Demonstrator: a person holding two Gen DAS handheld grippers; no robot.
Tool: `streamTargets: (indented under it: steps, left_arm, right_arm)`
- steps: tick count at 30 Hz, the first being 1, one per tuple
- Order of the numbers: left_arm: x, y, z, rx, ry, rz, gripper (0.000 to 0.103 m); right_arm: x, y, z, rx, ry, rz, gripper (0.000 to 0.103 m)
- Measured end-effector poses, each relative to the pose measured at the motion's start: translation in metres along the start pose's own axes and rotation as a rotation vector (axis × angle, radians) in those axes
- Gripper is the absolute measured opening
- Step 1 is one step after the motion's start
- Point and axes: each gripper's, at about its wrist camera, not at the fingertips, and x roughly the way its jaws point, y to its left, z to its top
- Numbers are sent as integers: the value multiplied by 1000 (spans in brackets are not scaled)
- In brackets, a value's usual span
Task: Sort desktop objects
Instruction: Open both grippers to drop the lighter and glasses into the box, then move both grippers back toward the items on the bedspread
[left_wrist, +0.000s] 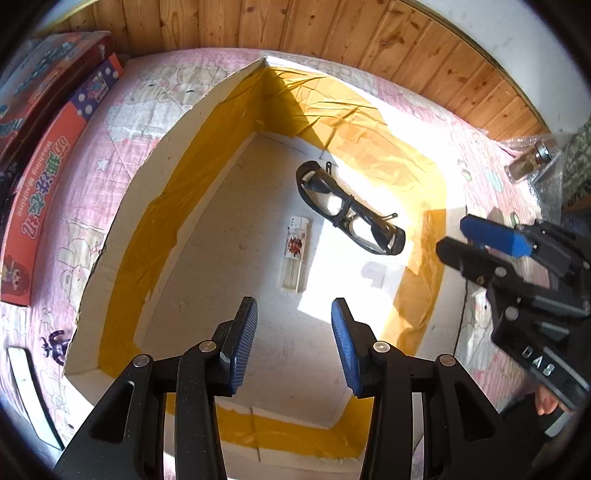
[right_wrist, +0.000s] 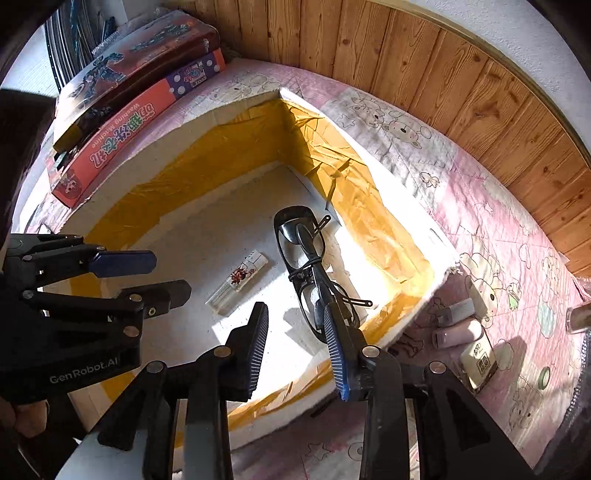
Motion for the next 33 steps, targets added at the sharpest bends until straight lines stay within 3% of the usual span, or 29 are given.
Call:
streamTargets:
  steps: [4, 8, 9, 11, 15, 18, 24, 33]
  left_arm:
    - [-12, -13, -26, 16, -6, -20, 44]
    - [-20, -34, -44, 28, -5, -49, 44]
    - [-21, -39, -46, 32, -4, -51, 44]
    - [-25, -47, -49, 41, -9, -61, 44]
    - [-29, -61, -46, 44, -27, -62, 44]
    - [-30, -71, -41, 52, -37, -42, 44]
    - [-41, -97, -42, 104, -79, -7, 44]
    - [-64, -125, -64, 147, -208, 119, 44]
  right_arm:
    - [-25, -16, -33, 124, -41, -35, 34]
    - [-12, -31, -47, 274, -9, 75, 34]
    - [-10, -31, -44, 280, -11, 91, 33]
    - [1, -29, -33, 276, 1, 88, 16]
    - [12, -29, -11, 180, -22, -43, 16]
    - [19, -44, 4, 175, -48, -64, 13]
    - [-14, -54, -14, 223, -98, 20, 21]
    - [-54, -41, -83, 139, -120, 18, 36]
